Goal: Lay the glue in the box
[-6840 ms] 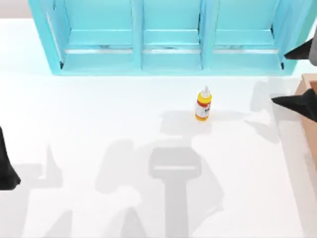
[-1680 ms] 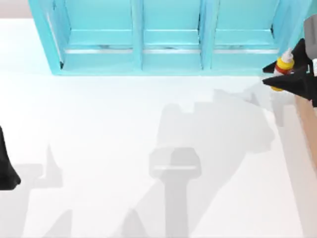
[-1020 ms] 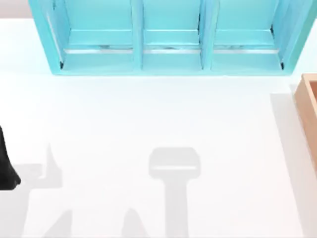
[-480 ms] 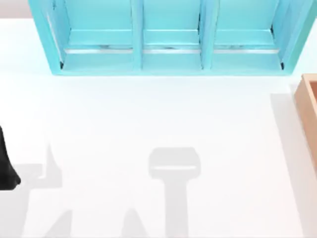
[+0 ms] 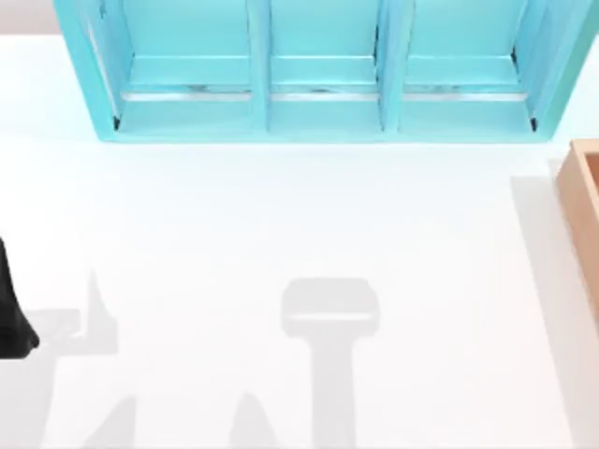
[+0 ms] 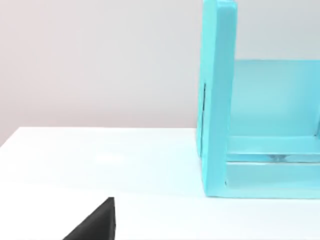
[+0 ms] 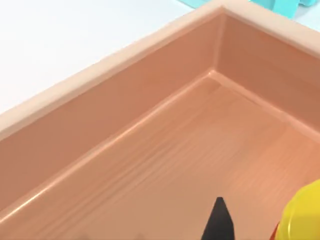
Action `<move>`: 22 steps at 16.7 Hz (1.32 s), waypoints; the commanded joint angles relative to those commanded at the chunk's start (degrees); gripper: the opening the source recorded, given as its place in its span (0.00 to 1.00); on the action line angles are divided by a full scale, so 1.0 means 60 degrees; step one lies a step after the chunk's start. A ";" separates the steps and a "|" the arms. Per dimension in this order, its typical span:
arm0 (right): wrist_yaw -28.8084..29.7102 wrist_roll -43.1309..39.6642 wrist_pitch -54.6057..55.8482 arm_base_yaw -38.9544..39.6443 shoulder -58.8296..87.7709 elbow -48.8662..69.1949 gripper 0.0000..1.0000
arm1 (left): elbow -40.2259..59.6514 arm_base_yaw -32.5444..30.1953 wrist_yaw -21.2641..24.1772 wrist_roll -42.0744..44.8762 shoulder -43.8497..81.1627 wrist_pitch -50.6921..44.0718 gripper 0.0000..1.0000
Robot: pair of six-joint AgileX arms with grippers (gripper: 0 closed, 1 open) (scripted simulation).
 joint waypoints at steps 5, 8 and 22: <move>-0.0039 0.1461 0.1762 0.0554 -0.0055 -0.0634 0.00 | 0.0000 0.0000 0.0000 0.0000 0.0000 0.0000 1.00; -0.0041 0.1507 0.1808 0.0572 -0.0055 -0.0654 0.00 | 0.0000 0.0000 0.0000 0.0000 0.0000 0.0000 1.00; -0.0041 0.1507 0.1808 0.0572 -0.0055 -0.0654 0.98 | 0.0000 0.0000 0.0000 0.0000 0.0000 0.0000 1.00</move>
